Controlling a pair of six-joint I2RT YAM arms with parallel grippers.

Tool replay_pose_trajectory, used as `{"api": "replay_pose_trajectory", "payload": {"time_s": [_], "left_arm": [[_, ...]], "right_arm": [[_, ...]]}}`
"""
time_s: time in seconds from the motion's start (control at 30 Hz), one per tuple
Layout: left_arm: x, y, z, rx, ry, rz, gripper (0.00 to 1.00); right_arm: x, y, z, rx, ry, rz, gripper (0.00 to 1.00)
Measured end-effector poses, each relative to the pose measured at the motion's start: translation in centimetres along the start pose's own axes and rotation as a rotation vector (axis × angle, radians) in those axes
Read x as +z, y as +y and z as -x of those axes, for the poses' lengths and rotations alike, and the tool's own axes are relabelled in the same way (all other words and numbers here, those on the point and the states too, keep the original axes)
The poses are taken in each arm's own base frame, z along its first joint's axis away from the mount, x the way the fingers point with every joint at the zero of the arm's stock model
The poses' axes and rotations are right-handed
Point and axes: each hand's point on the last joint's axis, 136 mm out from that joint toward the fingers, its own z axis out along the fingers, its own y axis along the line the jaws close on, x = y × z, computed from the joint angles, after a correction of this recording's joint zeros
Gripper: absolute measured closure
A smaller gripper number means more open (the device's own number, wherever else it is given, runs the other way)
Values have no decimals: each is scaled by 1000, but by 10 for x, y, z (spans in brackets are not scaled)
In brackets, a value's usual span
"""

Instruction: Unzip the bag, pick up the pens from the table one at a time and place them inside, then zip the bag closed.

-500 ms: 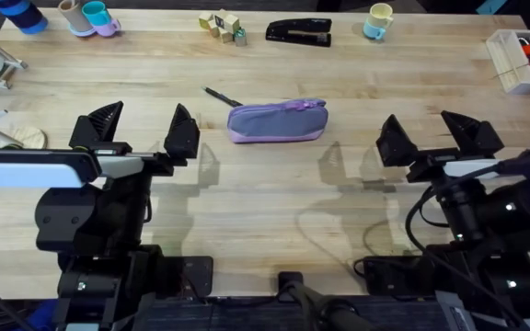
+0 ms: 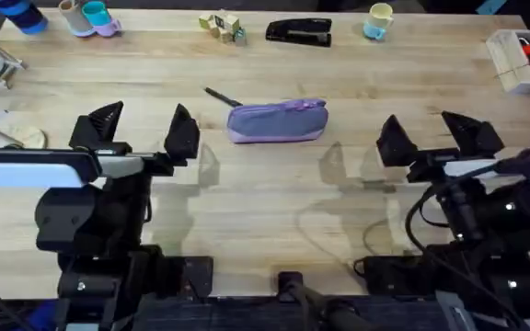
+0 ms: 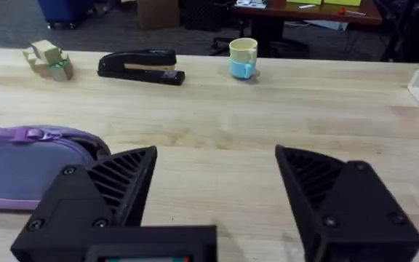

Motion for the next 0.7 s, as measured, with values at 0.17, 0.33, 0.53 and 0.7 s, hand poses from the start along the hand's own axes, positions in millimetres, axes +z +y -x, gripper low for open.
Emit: {"api": "replay_pose_trajectory", "payload": {"time_s": [0.17, 0.33, 0.53, 0.7], "left_arm": [[-1, 0, -12, 3, 54, 0, 8], [-5, 0, -6, 20, 128, -3, 8], [-1, -8, 44, 59, 182, -53, 8], [18, -14, 68, 83, 305, -95, 8]], "right_arm": [[-3, 0, -1, 2, 30, -3, 5], [-14, 1, -5, 9, 174, 1, 5], [-26, 1, 39, 13, 269, 2, 5], [-17, 1, 76, 16, 334, 7, 6]]}}
